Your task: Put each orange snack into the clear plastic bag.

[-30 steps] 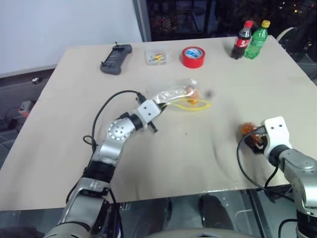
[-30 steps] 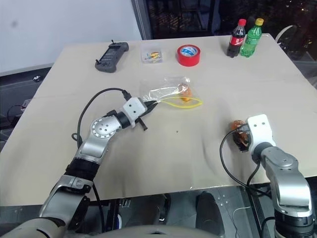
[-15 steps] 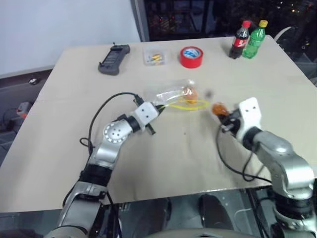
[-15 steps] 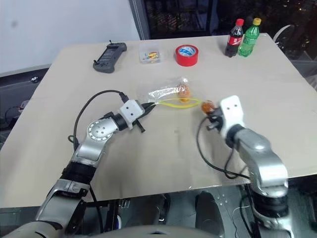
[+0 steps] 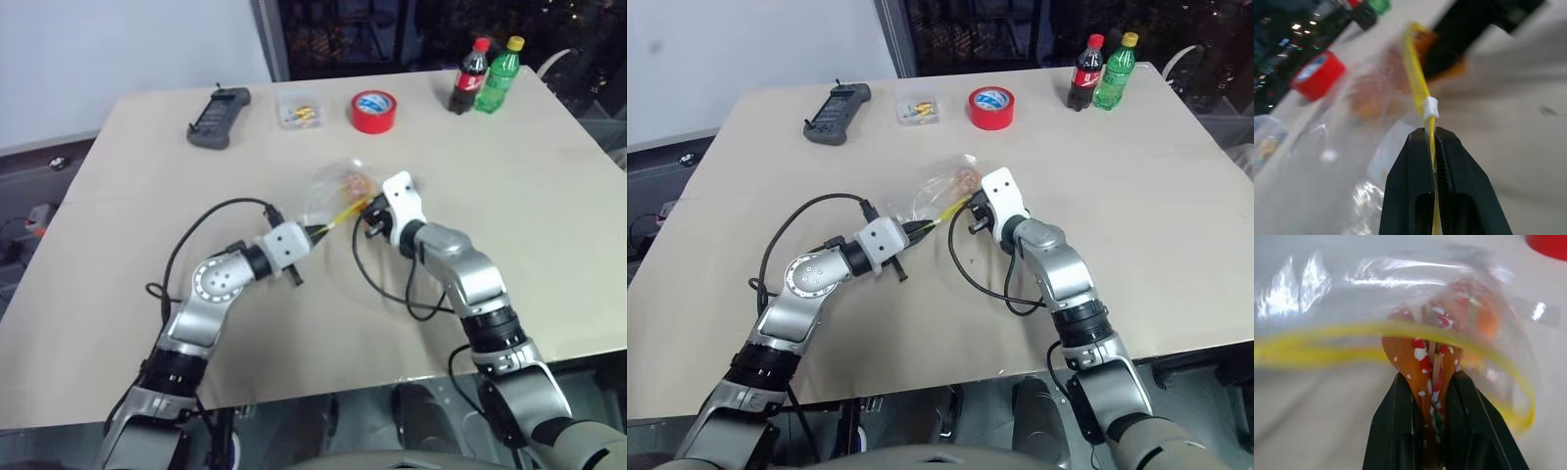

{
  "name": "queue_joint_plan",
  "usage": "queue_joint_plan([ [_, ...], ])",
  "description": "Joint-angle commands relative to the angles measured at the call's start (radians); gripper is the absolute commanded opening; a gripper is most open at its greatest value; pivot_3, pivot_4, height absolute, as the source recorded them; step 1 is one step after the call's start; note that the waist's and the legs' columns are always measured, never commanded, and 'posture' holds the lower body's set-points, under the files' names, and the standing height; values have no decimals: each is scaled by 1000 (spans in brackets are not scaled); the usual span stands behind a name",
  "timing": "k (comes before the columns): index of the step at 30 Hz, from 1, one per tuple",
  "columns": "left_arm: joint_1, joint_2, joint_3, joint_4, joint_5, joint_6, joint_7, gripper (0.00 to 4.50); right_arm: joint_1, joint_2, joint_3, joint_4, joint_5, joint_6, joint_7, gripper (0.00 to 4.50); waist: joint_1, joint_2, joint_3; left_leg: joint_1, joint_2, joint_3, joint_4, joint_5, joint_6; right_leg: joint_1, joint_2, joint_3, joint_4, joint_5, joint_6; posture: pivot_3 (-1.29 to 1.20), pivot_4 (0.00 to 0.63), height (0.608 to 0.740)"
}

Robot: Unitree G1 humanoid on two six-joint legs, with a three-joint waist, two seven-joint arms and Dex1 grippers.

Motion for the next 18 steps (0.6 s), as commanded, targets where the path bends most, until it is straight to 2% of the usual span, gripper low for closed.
queue_joint_plan([
  [1,-1,16,8,-35,3,-21,-4,0,-61,57,-59,60,76,-27,30,367,0,0,0,0,0,0,0,0,0,0,0,0,0,0,0,0,150,740],
  [6,-10,34,23,-14,3,-26,-3,0,-120,119,-51,210,94,-100,97,367,-2,0,0,0,0,0,0,0,0,0,1,0,0,1,-1,0,150,740],
  [11,5,66,46,-21,-12,-31,-5,0,-163,126,-64,259,110,-136,146,367,-2,1,0,0,1,0,0,0,0,0,1,0,0,1,-1,0,150,740],
  [18,26,57,54,-54,-33,-19,7,0,-280,198,6,610,-24,-456,133,367,-18,1,0,1,1,0,-1,0,0,-1,2,1,0,1,-1,0,150,740],
])
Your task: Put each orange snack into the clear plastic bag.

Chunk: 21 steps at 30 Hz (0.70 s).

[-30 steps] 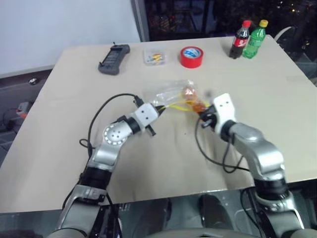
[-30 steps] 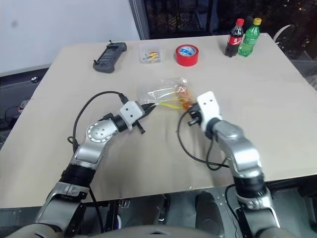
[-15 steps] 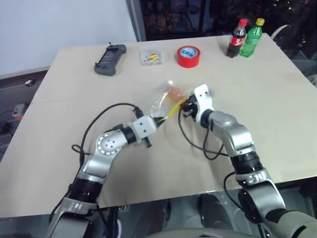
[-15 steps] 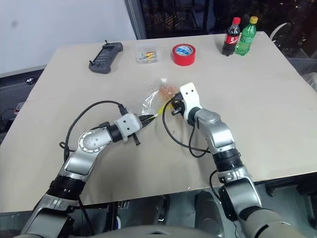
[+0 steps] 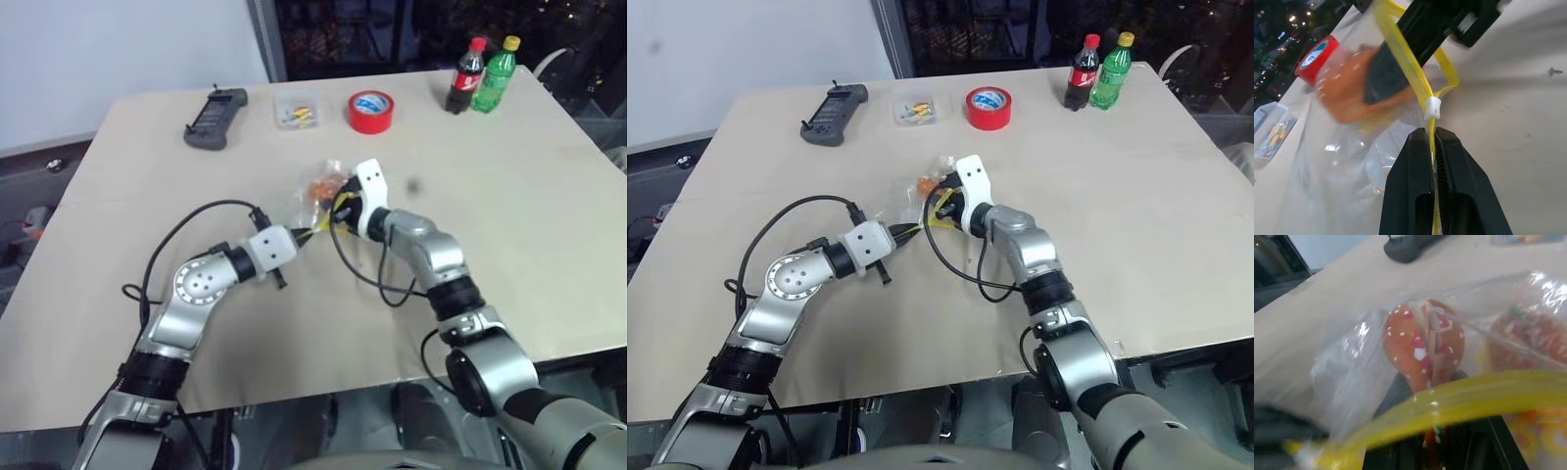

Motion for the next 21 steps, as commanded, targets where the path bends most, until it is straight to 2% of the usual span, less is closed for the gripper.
queue_joint_plan([
  [1,15,-10,28,-65,-28,1,14,0,-84,35,24,178,-69,-206,-17,1159,-9,0,0,0,0,0,0,0,0,0,0,0,0,0,0,0,150,740],
  [2,20,-15,35,-71,-38,14,19,0,-94,35,20,207,-79,-241,-28,1489,-10,0,0,0,0,0,0,0,0,0,0,0,0,0,0,0,150,740],
  [4,31,-19,51,-81,-54,38,25,0,-89,15,28,203,-115,-308,-51,2587,-12,0,0,0,0,0,0,0,0,0,0,0,0,0,0,0,150,740],
  [5,32,-30,72,-86,-85,75,32,0,-46,-14,38,118,-119,-317,-20,2779,-12,0,0,-1,0,-1,0,0,0,0,0,0,0,0,0,0,150,740],
  [9,11,-47,146,-80,-205,183,19,0,170,-175,92,-351,-108,-252,127,2779,-6,0,0,-2,0,-3,0,0,0,0,0,-1,-1,0,0,0,150,740],
  [13,-23,-45,186,-87,-285,265,-6,0,274,-305,128,-572,-201,-228,117,2779,-10,0,0,-2,-1,-3,1,0,0,0,-1,-2,-2,0,0,0,150,740],
  [16,-44,-26,203,-96,-324,305,-37,0,303,-410,163,-575,-346,-326,77,2779,-12,0,0,0,1,-1,1,-1,0,0,1,-1,1,0,0,0,150,740],
  [18,-50,-15,214,-103,-349,328,-52,0,281,-461,221,-486,-471,-418,19,2779,-12,0,0,1,1,-1,1,-2,2,0,1,-1,3,0,0,0,150,740],
  [21,-55,-8,219,-112,-364,348,-57,0,222,-465,281,-352,-568,-510,-44,2779,-12,0,0,1,0,2,2,-1,1,0,0,1,3,0,0,0,150,740],
])
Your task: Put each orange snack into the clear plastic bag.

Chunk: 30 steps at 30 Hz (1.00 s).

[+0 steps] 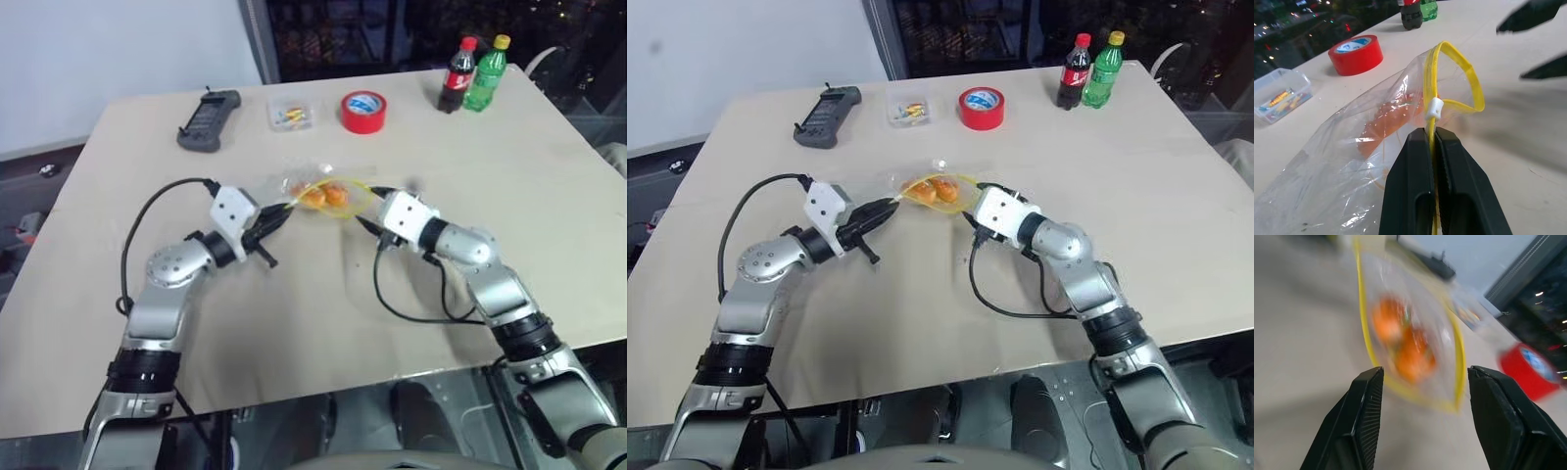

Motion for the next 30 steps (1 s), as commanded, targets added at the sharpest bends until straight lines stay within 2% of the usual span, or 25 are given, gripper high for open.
queue_joint_plan([
  [1,-17,18,32,-55,-31,19,-9,0,-90,23,65,151,-133,-122,-106,2779,0,0,0,0,0,0,0,1,-1,0,0,0,0,0,0,0,150,740],
  [5,6,22,35,-80,-35,26,-8,0,-222,70,103,385,-240,-177,-242,2779,-1,-1,0,0,0,2,0,2,-3,0,0,2,1,0,-1,0,150,740],
  [9,36,27,45,-102,-34,26,-5,0,-314,114,101,534,-235,-248,-284,2779,1,-1,0,0,0,1,0,2,-3,0,0,2,-1,0,-1,0,150,740],
  [14,67,27,54,-130,-29,21,9,0,-346,138,78,595,-179,-319,-243,2779,1,-1,0,-1,0,1,-1,2,-3,0,0,2,-4,0,-1,0,150,740],
  [15,71,27,55,-134,-29,21,11,0,-345,141,72,599,-166,-325,-234,2263,1,-1,0,-1,0,1,-1,2,-3,0,0,2,-5,0,-1,0,150,740],
  [16,78,28,55,-136,-28,18,10,0,-343,143,64,596,-151,-325,-218,2029,1,-1,0,-1,0,1,-1,2,-3,0,0,2,-5,1,-1,0,150,740],
  [23,110,42,55,-132,-16,-20,-12,0,-331,164,-29,560,15,-243,-59,2029,-2,0,0,-1,1,1,-2,2,-3,0,1,2,-5,1,-1,0,150,740],
  [30,142,71,50,-124,-3,-69,-51,0,-341,157,-55,553,75,-219,38,2029,-2,0,0,-1,1,0,-2,1,-3,0,1,2,-5,1,-1,0,150,740],
])
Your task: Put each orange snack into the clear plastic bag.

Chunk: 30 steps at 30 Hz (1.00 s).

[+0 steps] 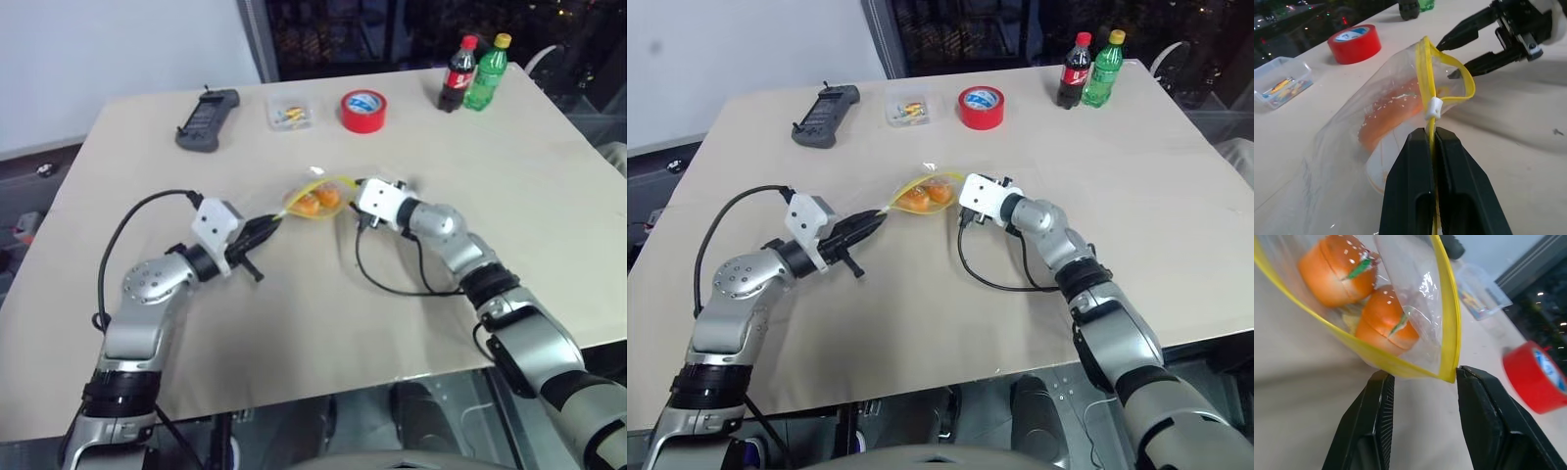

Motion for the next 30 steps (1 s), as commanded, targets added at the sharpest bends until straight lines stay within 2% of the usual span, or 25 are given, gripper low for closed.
queue_joint_plan([
  [1,21,31,14,-33,14,-52,-27,0,-30,-9,-28,-33,27,-13,36,2029,0,0,0,0,0,0,0,0,0,0,0,0,0,0,0,0,150,740],
  [21,76,82,12,23,64,-176,-92,0,-47,-40,-10,-30,44,-80,250,2029,1,0,0,0,0,0,0,0,0,0,0,0,0,0,0,0,150,740],
  [24,73,79,12,31,69,-184,-94,0,-50,-46,6,-13,15,-127,244,1310,1,0,0,0,0,0,0,0,0,0,0,0,0,0,0,0,150,740],
  [27,59,65,19,26,49,-160,-83,0,-51,-52,4,-10,1,-140,220,42,1,0,0,0,0,0,0,0,0,0,0,0,0,0,0,0,150,740],
  [30,32,50,27,15,14,-116,-73,0,-56,-76,5,-15,-43,-157,157,42,4,0,0,0,0,0,0,0,0,0,0,0,0,0,0,0,150,740],
])
